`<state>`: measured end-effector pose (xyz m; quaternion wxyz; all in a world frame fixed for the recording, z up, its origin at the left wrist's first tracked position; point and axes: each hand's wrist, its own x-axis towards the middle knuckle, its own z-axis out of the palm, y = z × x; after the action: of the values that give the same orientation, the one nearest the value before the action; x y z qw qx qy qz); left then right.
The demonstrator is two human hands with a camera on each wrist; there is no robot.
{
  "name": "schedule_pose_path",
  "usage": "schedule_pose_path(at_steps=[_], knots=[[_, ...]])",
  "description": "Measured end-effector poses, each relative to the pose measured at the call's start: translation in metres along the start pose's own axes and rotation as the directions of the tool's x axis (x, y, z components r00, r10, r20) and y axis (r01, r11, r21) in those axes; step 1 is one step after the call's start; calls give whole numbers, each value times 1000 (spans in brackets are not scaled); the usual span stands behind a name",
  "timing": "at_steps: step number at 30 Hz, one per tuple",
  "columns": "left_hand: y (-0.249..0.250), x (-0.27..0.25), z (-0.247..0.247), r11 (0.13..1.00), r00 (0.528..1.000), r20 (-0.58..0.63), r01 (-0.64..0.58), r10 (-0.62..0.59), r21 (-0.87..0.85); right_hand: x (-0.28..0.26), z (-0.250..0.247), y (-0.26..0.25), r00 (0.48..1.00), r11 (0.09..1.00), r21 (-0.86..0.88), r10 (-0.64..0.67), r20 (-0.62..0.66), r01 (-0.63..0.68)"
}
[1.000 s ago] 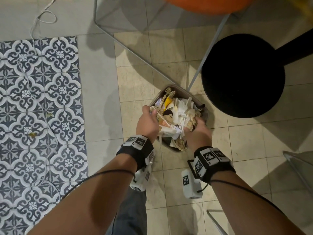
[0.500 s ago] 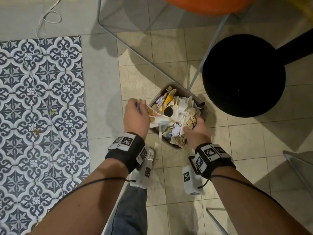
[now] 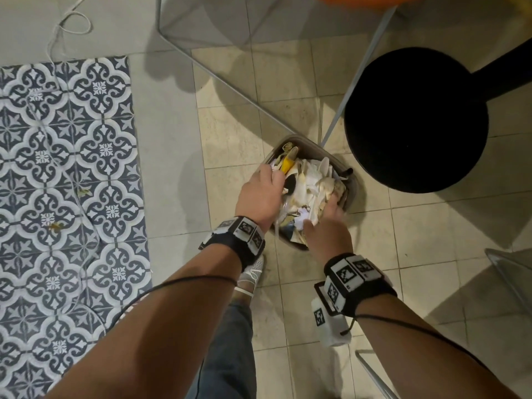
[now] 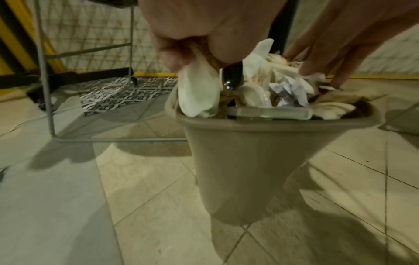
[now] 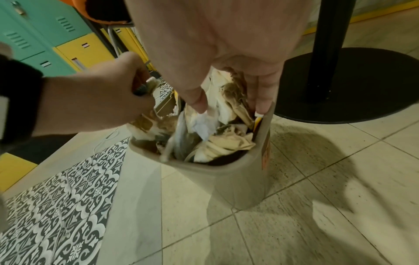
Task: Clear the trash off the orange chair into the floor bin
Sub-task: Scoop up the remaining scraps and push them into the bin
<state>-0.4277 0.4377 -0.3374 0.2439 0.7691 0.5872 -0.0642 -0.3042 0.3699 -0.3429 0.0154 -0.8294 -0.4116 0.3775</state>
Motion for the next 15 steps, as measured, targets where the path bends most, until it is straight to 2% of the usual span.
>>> schedule_pose_path(at_steps=[2, 4, 7, 11, 13, 15], knots=[[1, -3, 4, 999, 998, -56, -42, 42, 8, 1, 2, 0, 1000, 1000, 16, -8, -11, 8], [0, -6, 11, 998, 995, -100, -29, 24, -49, 4, 3, -1, 1000, 1000, 25, 2, -12, -1], [-4, -7, 26, 982, 999, -14, 28, -31, -188, 8, 1, -3, 1000, 1000, 26, 14, 2, -14], [-3, -8, 34, 918, 1000, -20, 7, -16, -397, 14, 2, 0, 1000, 999, 37, 9, -24, -8], [-4, -12, 35, 912, 1000, -12, -9, 5, -410, 14, 2, 3, 1000, 1000, 12, -3, -31, 3], [-5, -13, 34, 929, 996, 91, 41, -8, -369, 14, 2, 5, 999, 1000, -3, -1, -35, 1]])
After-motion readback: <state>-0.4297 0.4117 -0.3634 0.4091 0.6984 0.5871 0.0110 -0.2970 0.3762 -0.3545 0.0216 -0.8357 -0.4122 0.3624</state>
